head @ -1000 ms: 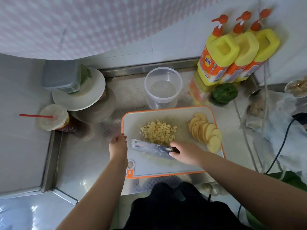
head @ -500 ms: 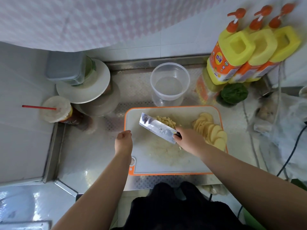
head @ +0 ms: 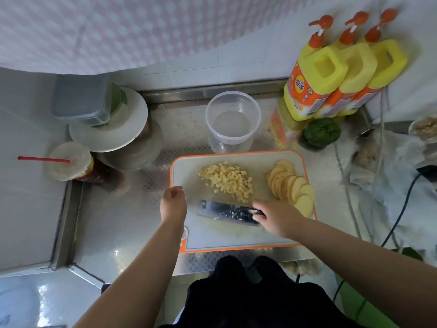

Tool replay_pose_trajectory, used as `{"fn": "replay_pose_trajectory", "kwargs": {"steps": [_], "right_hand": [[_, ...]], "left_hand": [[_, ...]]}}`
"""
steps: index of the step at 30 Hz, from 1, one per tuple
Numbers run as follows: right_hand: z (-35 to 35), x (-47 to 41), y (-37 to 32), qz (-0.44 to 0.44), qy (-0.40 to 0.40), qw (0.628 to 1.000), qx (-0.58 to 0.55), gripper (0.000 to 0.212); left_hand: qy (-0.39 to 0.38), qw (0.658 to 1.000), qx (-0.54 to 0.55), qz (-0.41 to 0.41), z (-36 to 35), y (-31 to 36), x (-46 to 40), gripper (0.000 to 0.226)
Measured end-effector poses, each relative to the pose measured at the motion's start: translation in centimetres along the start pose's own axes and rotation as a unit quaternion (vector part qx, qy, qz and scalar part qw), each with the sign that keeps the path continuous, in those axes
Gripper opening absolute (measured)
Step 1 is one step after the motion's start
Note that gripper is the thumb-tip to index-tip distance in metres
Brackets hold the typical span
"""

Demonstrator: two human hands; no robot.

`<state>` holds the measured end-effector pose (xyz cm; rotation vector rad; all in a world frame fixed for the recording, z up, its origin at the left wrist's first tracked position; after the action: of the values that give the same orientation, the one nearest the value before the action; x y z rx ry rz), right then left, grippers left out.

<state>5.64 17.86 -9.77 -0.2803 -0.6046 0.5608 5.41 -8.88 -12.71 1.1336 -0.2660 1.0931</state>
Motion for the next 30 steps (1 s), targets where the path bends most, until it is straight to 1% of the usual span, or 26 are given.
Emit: {"fn": "replay_pose_trajectory", "kwargs": {"steps": [3,5,7,9,12,14,16,18,19,20,22,23,24,25,27,30], "right_hand": [[-1.4,0.0,0.5,-0.032,0.013,0.999,0.035,0.023],[-1.2,-0.4,0.5,-0.046,0.025,0.998,0.029,0.02],[-0.4,-0.9,0.7,-0.07,0.051,0.996,0.023,0.014],[0.7,-1.5,0.8,-0.088,0.091,0.991,0.046,0.016],[1.7,-1.9,0.3,-0.084,0.118,0.986,0.084,0.015],[1.8,-1.8,-0.3,-0.067,0.133,0.986,0.072,0.016],[1.9,-1.4,-0.9,-0.043,0.166,0.983,0.068,0.019],[2.1,-1.0,-1.6,-0.023,0.196,0.977,0.086,0.024],[2.2,-0.8,-1.8,-0.018,0.21,0.973,0.095,0.027],[2.3,-0.7,-2.1,-0.02,0.219,0.971,0.098,0.029],[2.7,-0.6,-2.7,-0.023,0.233,0.967,0.096,0.027],[2.9,-0.5,-3.0,-0.018,0.247,0.963,0.102,0.024],[3.3,-0.3,-3.4,-0.014,0.26,0.959,0.111,0.022],[3.6,-0.1,-3.6,-0.015,0.274,0.955,0.116,0.022],[4.0,0.3,-3.6,-0.019,0.293,0.949,0.118,0.026],[4.0,0.9,-3.0,-0.043,0.29,0.949,0.114,0.027]], "left_hand": [[-0.005,1.0,-0.01,0.002,-0.4,0.1,0.1,0.027],[-0.008,1.0,-0.013,0.001,-0.5,0.3,0.2,0.027],[-0.009,1.0,-0.01,-0.001,-0.6,0.5,0.2,0.027],[-0.008,1.0,-0.013,-0.004,-0.5,0.7,0.4,0.027],[-0.01,1.0,-0.026,-0.01,-0.2,1.3,1.1,0.026],[0.001,0.999,-0.03,-0.037,0.1,2.1,1.8,0.025],[0.02,0.992,-0.038,-0.118,0.4,3.1,2.6,0.02],[0.022,0.966,-0.058,-0.25,0.4,4.3,3.8,0.018],[0.02,0.941,-0.077,-0.327,0.2,4.9,4.6,0.019],[0.016,0.907,-0.104,-0.407,-0.1,5.5,5.4,0.021],[0.006,0.822,-0.17,-0.544,-1.1,6.0,6.7,0.025],[0.0,0.789,-0.197,-0.582,-1.6,6.0,7.0,0.027],[-0.007,0.77,-0.218,-0.6,-2.2,5.8,7.3,0.029],[-0.017,0.765,-0.231,-0.601,-2.7,5.6,7.5,0.031],[-0.033,0.774,-0.24,-0.585,-3.1,5.1,7.7,0.033],[-0.021,0.79,-0.222,-0.572,-3.1,5.0,7.7,0.032]]}}
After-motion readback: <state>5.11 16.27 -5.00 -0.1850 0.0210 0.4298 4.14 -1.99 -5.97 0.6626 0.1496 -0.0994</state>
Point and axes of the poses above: each hand's wrist, its own x-axis away from the middle knuckle, its own z-axis out of the back of the hand, y = z × x, the point moved 2 cm from there along -x, towards the middle knuckle, and after that the axes turned 10 degrees about z, right-handed, at the moved point
